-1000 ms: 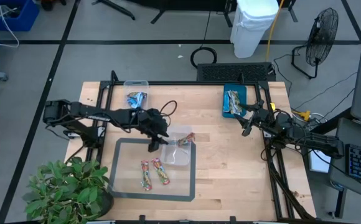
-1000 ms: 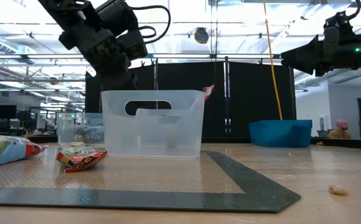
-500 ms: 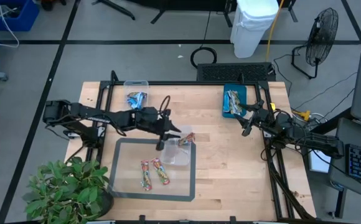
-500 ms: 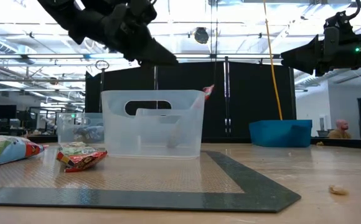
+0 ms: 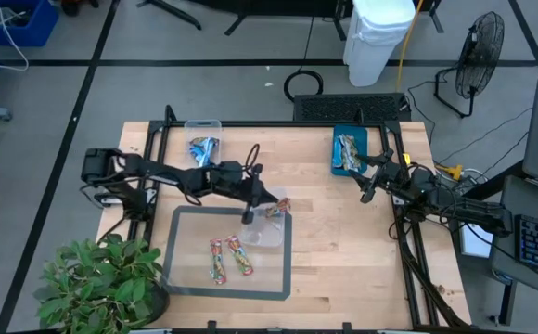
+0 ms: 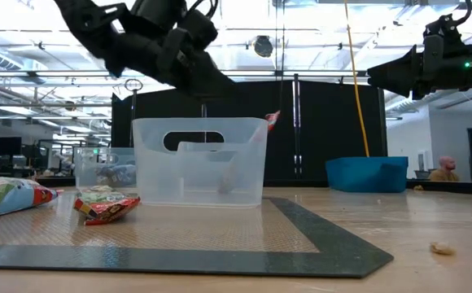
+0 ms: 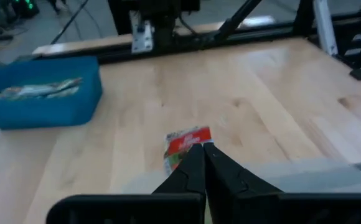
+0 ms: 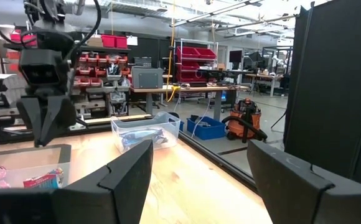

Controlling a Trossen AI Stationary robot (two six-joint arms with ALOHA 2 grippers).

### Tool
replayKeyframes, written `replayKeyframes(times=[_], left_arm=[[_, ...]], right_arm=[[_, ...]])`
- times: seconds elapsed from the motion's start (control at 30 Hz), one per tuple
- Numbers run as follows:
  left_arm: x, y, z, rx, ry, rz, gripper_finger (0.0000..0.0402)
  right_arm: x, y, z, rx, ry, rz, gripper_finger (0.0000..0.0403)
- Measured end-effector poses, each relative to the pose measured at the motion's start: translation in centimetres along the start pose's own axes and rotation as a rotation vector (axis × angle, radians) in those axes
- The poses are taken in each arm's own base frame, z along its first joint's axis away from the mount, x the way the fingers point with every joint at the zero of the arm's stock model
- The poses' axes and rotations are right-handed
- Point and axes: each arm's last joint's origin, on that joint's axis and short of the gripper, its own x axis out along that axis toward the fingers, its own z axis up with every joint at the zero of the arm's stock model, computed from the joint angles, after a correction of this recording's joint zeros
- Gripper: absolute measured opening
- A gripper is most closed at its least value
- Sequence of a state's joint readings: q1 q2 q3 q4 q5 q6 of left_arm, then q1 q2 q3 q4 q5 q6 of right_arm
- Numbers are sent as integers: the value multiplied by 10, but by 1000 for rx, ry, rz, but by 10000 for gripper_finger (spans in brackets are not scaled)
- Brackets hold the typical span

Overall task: Pick and place Granola Bars by type
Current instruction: Put the red granola bar into the bottom transparent bin

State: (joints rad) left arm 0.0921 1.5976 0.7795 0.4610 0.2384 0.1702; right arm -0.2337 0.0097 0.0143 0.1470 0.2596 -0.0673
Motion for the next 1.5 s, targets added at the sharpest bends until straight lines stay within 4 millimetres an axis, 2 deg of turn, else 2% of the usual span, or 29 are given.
replayKeyframes(times=[0.1, 0.3, 0.43, 0.57, 0.7, 1.1, 1.3, 1.4, 1.5], left_arm=[[11, 2, 1, -6, -40, -18, 2], [41, 10, 10, -10, -1, -84, 2], [61, 14, 10, -16, 130, -92, 1], [70, 18, 8, -38, 270, -53, 1], [68, 17, 9, -56, 353, -55, 1], [40, 3, 26, -40, 486, 66, 1], [35, 1, 16, -94, 604, 74, 1], [33, -7, 17, -84, 626, 58, 1], [25, -21, 28, -35, 611, 18, 1]], right_arm=[[0, 0, 0, 0, 0, 0, 251], [0, 0, 0, 0, 1, 0, 251], [0, 0, 0, 0, -1, 0, 252], [0, 0, 0, 0, 0, 0, 252], [0, 0, 0, 0, 0, 0, 252], [0, 0, 0, 0, 0, 0, 252], [0, 0, 0, 0, -1, 0, 252], [0, 0, 0, 0, 0, 0, 251], [0, 0, 0, 0, 0, 0, 251]])
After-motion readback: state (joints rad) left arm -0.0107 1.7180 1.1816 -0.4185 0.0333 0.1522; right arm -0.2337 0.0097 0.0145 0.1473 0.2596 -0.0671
